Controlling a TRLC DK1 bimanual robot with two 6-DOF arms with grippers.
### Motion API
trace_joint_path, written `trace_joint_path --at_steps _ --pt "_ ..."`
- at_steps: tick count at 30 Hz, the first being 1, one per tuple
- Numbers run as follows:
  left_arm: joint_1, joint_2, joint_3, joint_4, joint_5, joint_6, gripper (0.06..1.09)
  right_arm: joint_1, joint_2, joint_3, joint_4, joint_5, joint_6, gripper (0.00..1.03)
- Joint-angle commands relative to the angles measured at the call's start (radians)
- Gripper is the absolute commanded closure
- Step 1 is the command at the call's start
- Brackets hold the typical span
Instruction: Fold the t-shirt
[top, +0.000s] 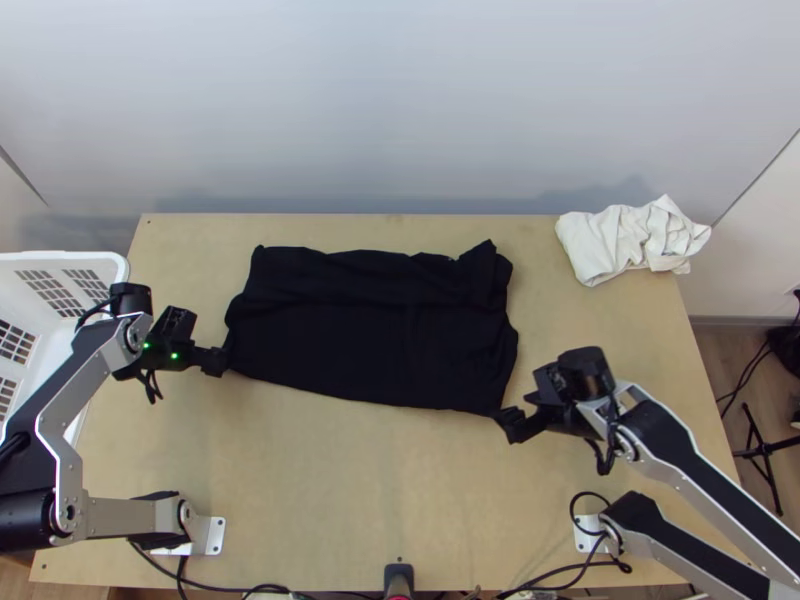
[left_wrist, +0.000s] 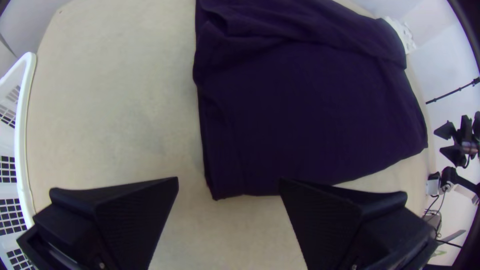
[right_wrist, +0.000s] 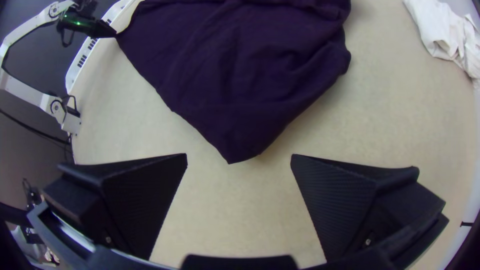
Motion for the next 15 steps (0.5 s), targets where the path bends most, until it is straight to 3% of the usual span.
trace_joint_path --at_steps 1,9,15 --pt "-0.029 0.024 -0.004 0.040 0.002 -0.041 0.11 0.040 0.033 -0.108 0.152 0.000 -0.002 0.07" --pt "-0.039 0.019 0.001 0.050 0.002 -0.074 0.11 0.126 0.062 -0.154 0.212 0.000 0.023 0.07" --pt "-0.036 0.016 0.005 0.070 0.002 -0.084 0.11 0.123 0.068 -0.175 0.284 0.000 0.029 0.07"
